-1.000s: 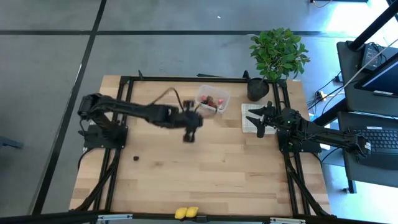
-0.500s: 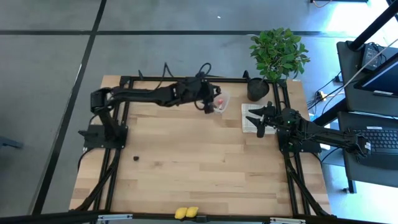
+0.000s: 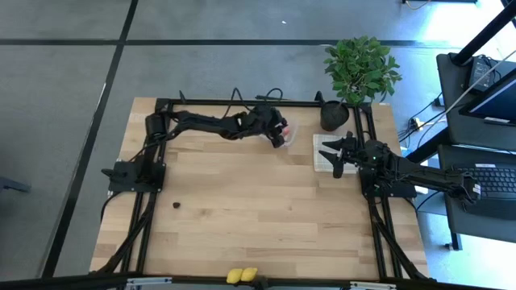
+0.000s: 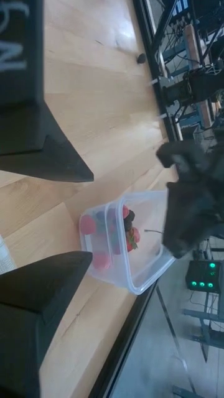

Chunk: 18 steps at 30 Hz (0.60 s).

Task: Pick and placing Produce into tupperware
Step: Put the black cherry into the transparent container

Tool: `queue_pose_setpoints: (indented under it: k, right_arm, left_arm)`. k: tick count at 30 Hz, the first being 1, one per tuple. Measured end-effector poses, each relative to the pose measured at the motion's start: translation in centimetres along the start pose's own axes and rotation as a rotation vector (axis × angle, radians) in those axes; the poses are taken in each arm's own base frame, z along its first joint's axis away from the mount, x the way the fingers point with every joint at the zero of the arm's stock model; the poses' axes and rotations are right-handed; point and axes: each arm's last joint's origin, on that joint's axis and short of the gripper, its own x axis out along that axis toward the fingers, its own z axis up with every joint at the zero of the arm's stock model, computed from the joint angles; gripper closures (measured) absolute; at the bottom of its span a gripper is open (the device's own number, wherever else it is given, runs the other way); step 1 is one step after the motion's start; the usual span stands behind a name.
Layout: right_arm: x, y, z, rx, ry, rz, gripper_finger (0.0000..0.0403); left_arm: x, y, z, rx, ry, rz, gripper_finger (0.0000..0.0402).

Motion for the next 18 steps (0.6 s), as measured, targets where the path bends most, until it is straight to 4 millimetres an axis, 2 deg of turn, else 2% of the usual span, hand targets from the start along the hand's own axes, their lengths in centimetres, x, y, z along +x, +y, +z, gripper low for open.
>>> queue_pose_setpoints:
  k: [8, 14, 18]
  right_arm:
    - [0.0, 0.0, 0.0, -0.002, 0.0, 0.0, 0.0208]
    - [0.0, 0.0, 0.0, -0.002, 0.0, 0.0, 0.0208]
    - [0.0, 0.0, 0.0, -0.001, 0.0, 0.0, 0.0208]
  left_arm:
    - [0.2, -1.2, -1.0, -0.007, 0.065, -0.011, 0.0301]
    - [0.2, -1.0, -1.8, -0.016, 0.138, 0.012, 0.0286]
    - [0.2, -0.9, -1.8, -0.017, 0.138, 0.02, 0.0294]
